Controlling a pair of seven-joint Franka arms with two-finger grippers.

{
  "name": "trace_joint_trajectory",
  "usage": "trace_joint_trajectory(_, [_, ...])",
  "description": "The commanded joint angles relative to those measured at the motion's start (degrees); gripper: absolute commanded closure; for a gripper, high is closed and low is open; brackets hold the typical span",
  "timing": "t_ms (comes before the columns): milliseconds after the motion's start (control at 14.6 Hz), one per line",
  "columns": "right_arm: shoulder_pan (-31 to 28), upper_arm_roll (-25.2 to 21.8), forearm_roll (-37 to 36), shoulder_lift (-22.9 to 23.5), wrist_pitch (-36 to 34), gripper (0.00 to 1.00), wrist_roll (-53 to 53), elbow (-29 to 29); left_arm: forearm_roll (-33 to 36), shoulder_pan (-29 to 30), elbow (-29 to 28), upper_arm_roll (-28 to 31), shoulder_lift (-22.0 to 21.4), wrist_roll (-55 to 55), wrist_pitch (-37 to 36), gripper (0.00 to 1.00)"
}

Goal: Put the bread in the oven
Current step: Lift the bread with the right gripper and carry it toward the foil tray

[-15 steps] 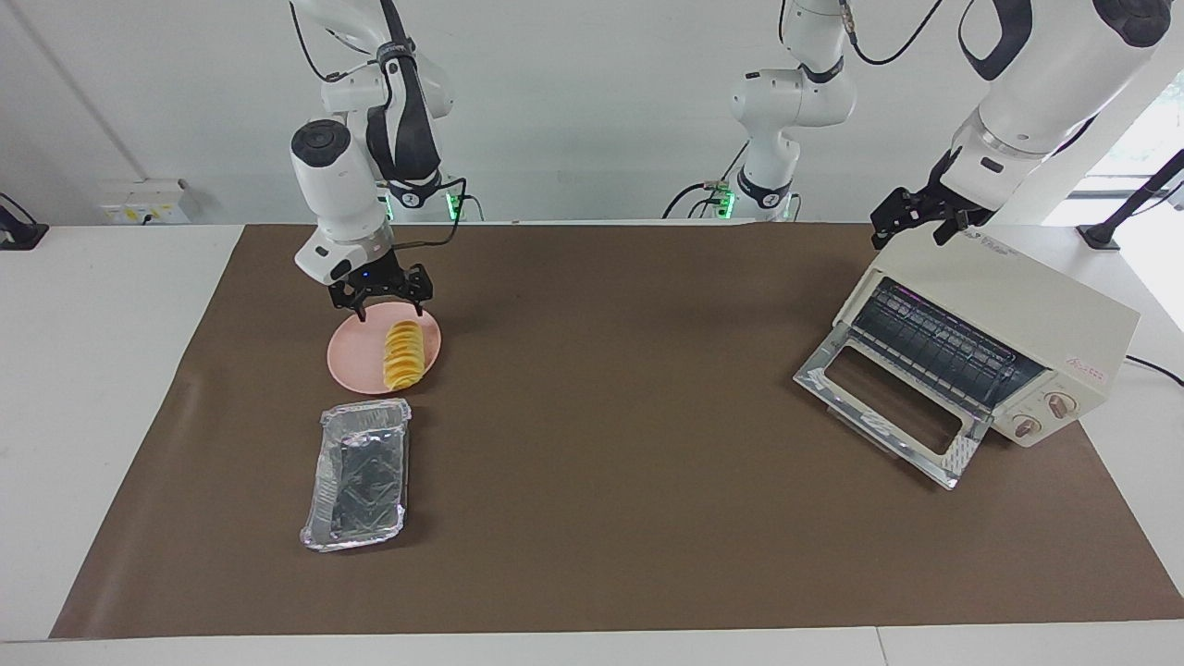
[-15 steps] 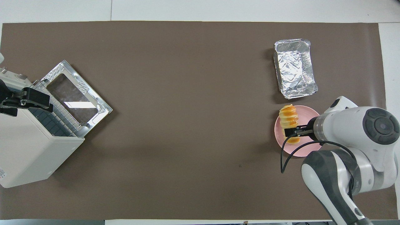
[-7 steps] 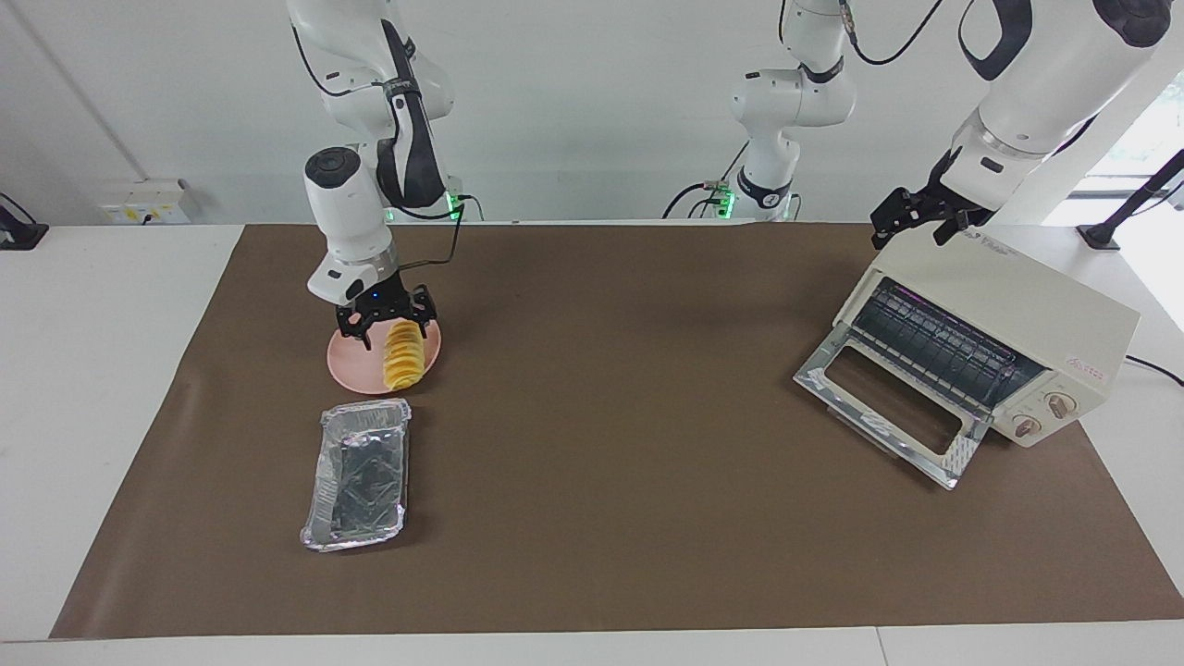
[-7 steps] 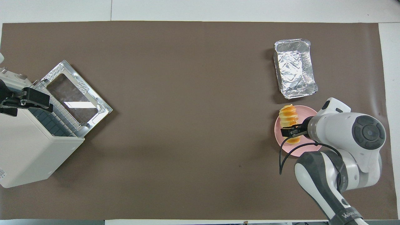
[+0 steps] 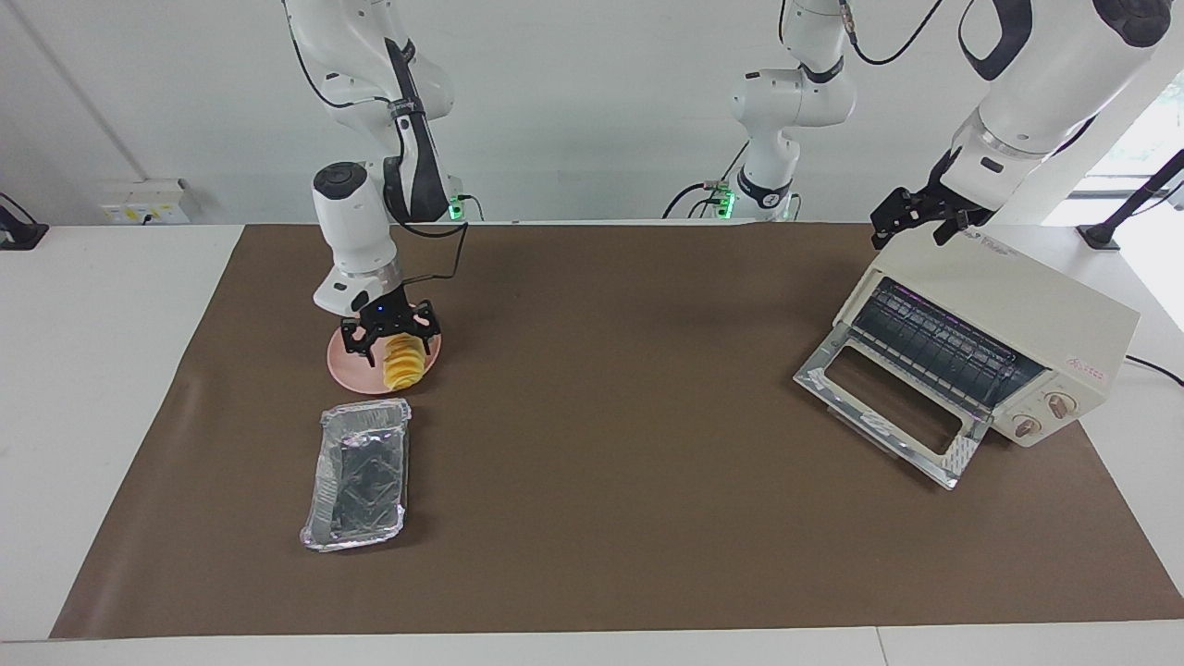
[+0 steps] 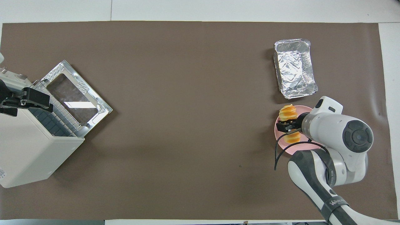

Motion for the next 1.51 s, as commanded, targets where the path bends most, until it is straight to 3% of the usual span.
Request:
trace_joint_trajectory(0, [-0.01,0.11,0.24,1.91,3.77,0.0,2.66,-0.16,-0.57,0.82,-1.47,-0.37,-1.57,0.15,-0.07,0.0])
trace_joint_trajectory(206, [0.08,0.11,0.24,2.36,5.55,0.0,4.87,-0.33,-0.57,0.82,-1.47,-0.37,-1.57,0.15,-0.07,0.0])
trace_joint_trajectory(274, [0.17,0.11,0.24,2.36,5.55,0.08,5.13,-0.33,-0.57,0.82,-1.47,-0.37,-1.57,0.15,-0.07,0.0])
trace_joint_trajectory(343, [0.17,0.11,0.24,2.36,5.55,0.25,5.4,-0.33,-0.57,0.82,-1.47,-0.37,-1.57,0.15,-0.07,0.0])
trace_joint_trajectory(549, [0.08,0.11,0.24,2.27,5.11,0.96,5.4,-0.33,-0.57,0.82,-1.47,-0.37,-1.57,0.15,-0.07,0.0])
trace_joint_trajectory(617, [0.08,0.11,0.24,2.27,5.02,1.0,5.4,-0.33,-0.57,0.82,-1.47,-0.37,-1.57,0.15,-0.07,0.0])
trace_joint_trajectory(823, [0.08,0.11,0.24,2.01,3.62,1.0,5.49,-0.16,-0.57,0.82,-1.47,-0.37,-1.57,0.15,-0.07,0.0])
trace_joint_trajectory(1029, [0.08,0.2,0.24,1.75,-2.51,1.0,5.31,3.16,-0.57,0.82,-1.47,-0.37,-1.57,0.15,-0.07,0.0])
trace_joint_trajectory(1234, [-0.01,0.2,0.33,2.53,-19.09,1.0,5.22,14.91,-0.57,0.82,-1.47,-0.37,-1.57,0.15,-0.07,0.0])
trace_joint_trajectory(1440, [-1.93,-0.15,6.9,6.3,-34.31,1.0,3.13,29.59,-0.57,0.82,-1.47,-0.37,-1.57,0.15,-0.07,0.0])
